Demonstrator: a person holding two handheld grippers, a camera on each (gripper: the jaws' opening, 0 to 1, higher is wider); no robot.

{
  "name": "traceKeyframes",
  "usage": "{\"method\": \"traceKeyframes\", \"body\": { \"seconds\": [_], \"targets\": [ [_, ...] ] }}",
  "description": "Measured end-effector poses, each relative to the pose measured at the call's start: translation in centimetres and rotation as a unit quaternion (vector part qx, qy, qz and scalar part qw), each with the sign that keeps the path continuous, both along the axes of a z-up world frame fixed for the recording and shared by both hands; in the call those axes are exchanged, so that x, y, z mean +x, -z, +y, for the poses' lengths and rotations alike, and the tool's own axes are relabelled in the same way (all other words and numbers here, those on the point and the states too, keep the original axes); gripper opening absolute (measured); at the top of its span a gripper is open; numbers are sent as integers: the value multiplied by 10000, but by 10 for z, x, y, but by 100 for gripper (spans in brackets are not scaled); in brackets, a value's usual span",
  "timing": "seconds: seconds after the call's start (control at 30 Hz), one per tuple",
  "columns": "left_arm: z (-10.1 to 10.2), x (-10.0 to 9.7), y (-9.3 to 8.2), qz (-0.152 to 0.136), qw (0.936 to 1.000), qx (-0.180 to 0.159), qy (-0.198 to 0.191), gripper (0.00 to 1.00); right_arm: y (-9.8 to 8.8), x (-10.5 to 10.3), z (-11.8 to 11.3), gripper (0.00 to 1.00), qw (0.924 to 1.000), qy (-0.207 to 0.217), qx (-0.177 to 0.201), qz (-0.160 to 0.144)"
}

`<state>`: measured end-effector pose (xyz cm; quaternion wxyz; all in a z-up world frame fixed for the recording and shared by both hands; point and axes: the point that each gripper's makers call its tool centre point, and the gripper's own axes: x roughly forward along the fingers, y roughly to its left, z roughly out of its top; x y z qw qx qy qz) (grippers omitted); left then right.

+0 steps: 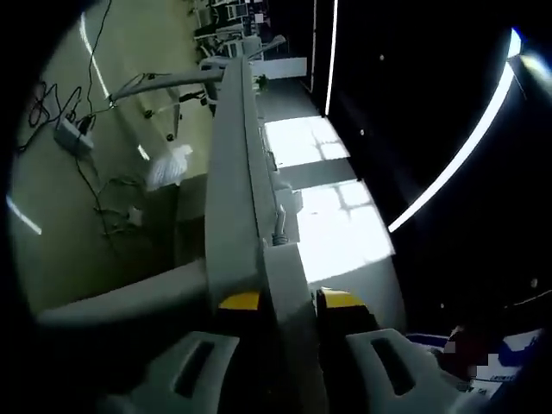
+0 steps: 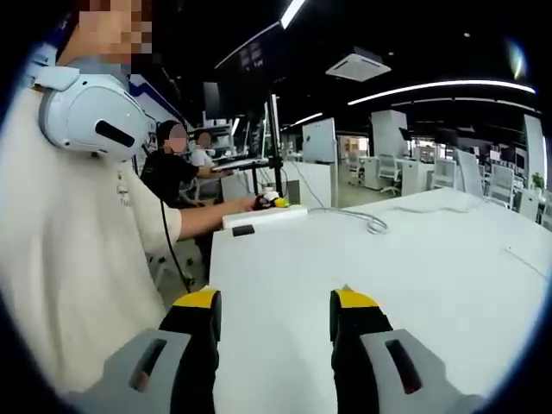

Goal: Pick up the power strip scattered on the table, fix it on the side mounting bracket of the table, and press the switch

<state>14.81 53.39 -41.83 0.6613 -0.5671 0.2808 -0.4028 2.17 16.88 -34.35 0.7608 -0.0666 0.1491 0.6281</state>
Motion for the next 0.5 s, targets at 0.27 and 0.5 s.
{"method": "traceKeyframes", "body": {
  "seconds": [0.27, 0.5],
  "targets": [
    [-4, -6, -1, 16, 10000, 70, -44, 26, 0, -2, 3, 46, 10000, -68, 35, -18],
    [-6, -20, 1, 77, 9999, 94, 10, 26, 1, -4, 1, 46, 9999, -68, 94, -18]
  ]
}}
